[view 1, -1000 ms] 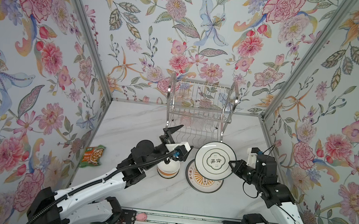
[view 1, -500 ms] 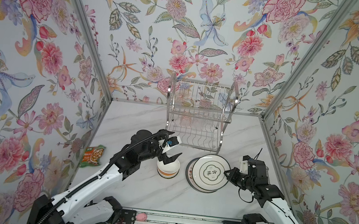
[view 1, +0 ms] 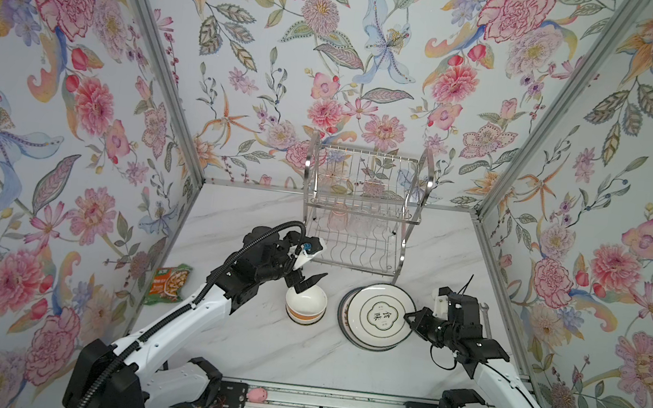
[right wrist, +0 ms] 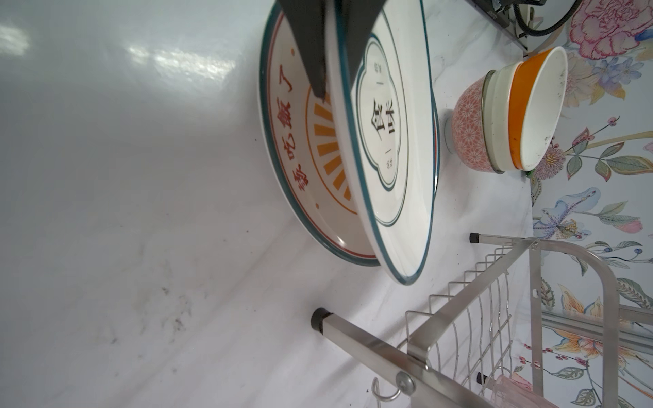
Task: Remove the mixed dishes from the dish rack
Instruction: 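Lower the white plate onto the printed plates with right while left moves to rack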
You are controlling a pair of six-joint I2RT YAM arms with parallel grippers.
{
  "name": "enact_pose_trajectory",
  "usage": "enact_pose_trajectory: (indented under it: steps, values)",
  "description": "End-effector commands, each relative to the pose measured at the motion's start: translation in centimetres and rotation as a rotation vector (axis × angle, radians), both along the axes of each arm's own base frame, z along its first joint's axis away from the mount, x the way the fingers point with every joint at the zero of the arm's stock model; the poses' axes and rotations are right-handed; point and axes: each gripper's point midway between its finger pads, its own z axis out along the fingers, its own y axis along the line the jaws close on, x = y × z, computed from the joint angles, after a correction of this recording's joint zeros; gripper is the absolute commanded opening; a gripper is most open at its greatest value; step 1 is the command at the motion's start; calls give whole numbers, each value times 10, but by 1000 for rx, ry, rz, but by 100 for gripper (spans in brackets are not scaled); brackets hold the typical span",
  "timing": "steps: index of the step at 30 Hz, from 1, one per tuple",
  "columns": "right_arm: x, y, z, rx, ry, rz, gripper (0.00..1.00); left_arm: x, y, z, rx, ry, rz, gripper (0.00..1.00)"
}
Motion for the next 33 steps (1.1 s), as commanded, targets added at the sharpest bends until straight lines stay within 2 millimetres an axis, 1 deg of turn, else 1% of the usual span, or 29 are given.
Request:
enact_pose_trajectory:
  steps: [1, 4, 8, 9, 12, 17, 19, 22, 27, 30, 33]
  values:
    - [5, 5, 6, 47, -30, 6, 0, 11, 2, 11, -16, -5, 27, 99]
    - [3, 4, 4, 47, -29, 1, 3, 15, 1, 15, -25, -8, 37, 99]
    - [2, 1, 0, 44, -22, -10, 14, 20, 4, 16, -41, -4, 64, 99]
    - [2, 0, -2, 42, -17, -14, 18, 22, 6, 16, -42, -7, 79, 100]
    - [2, -1, -7, 36, 3, -15, 23, 31, 15, 14, -56, 2, 135, 99]
    - [4, -1, -10, 14, 40, -5, 31, 44, 29, 14, -82, 9, 233, 99]
    - [6, -2, -8, 4, 39, 0, 33, 51, 36, 14, -104, 12, 290, 99]
    - [10, -3, -4, -9, 31, -3, 35, 56, 43, 10, -103, 27, 332, 99]
    - [12, -1, -5, -18, 41, -2, 39, 70, 63, 5, -106, 55, 443, 99]
    - [13, 0, -7, -28, 48, 3, 43, 75, 66, -1, -100, 76, 463, 99]
    - [16, 3, -9, -44, 55, 13, 47, 79, 67, -14, -72, 116, 473, 99]
